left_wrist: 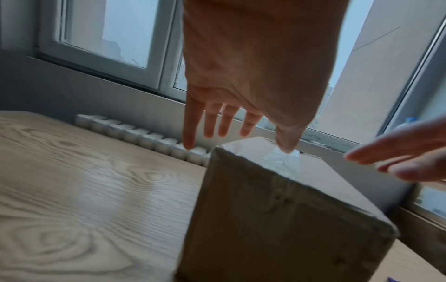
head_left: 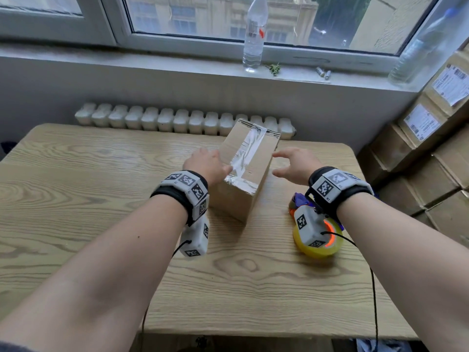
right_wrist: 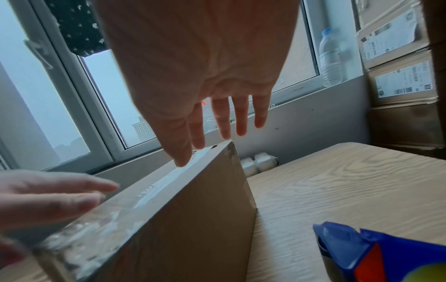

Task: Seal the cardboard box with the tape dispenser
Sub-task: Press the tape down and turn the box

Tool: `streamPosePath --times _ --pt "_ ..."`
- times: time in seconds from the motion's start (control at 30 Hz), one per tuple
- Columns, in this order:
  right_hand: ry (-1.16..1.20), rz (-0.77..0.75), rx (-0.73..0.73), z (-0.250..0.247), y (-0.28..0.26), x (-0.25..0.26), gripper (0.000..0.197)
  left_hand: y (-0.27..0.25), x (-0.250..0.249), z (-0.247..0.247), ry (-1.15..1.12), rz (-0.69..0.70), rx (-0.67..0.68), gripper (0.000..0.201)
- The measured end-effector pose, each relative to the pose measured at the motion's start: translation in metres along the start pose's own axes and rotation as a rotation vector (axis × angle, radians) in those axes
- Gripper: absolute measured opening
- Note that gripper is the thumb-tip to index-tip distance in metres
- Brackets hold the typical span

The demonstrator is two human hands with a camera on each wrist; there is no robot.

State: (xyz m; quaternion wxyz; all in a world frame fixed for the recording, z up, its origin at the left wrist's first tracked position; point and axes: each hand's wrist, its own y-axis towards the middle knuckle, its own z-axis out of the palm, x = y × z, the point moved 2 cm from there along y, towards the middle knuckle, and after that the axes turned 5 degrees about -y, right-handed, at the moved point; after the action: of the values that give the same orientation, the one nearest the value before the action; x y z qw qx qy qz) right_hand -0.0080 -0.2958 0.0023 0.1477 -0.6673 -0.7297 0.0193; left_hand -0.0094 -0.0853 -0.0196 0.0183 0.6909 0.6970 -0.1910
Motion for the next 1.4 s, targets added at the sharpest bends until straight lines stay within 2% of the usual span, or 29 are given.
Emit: streamPosePath --times 0.17,0.37,0.5,0.7,0.83,1.03,1.13,1.23,1.33,1.4 --pt "0.003 0.018 0.004 0.004 0.020 0.008 0.057 0.016 -0.028 0.010 0.048 0.085 0.149 0.102" --pt "0.031 0.058 -0.038 0.000 0.043 0.006 0.062 0.039 -0.043 0.019 0.064 0.040 0.265 0.125" --pt "0.035 0.108 -0.050 -0.002 0.059 0.003 0.067 0.047 -0.048 0.006 0.174 0.090 0.332 0.115" --pt "0.077 0.155 0.014 0.002 0.073 0.007 0.075 0.053 -0.021 -0.013 0.265 0.289 0.424 0.102" --pt "0.114 0.151 0.016 0.003 0.080 0.020 0.078 0.052 0.000 -0.030 0.194 0.413 0.316 0.081" --pt "0.155 0.146 0.015 0.010 0.092 0.046 0.080 0.056 0.022 -0.031 -0.035 0.305 0.067 0.034" --pt "0.120 0.127 0.017 0.014 0.098 0.051 0.083 0.059 0.033 -0.026 -0.132 0.259 0.019 0.039" --pt "0.121 0.107 0.106 0.011 0.102 0.053 0.088 0.061 0.045 -0.020 -0.213 0.223 0.023 0.062" --pt "0.218 0.120 0.233 0.007 0.102 0.054 0.092 0.061 0.053 -0.016 -0.176 0.233 0.073 0.085" --pt "0.218 0.124 0.231 0.005 0.102 0.052 0.090 0.061 0.057 -0.014 -0.092 0.228 0.075 0.088"
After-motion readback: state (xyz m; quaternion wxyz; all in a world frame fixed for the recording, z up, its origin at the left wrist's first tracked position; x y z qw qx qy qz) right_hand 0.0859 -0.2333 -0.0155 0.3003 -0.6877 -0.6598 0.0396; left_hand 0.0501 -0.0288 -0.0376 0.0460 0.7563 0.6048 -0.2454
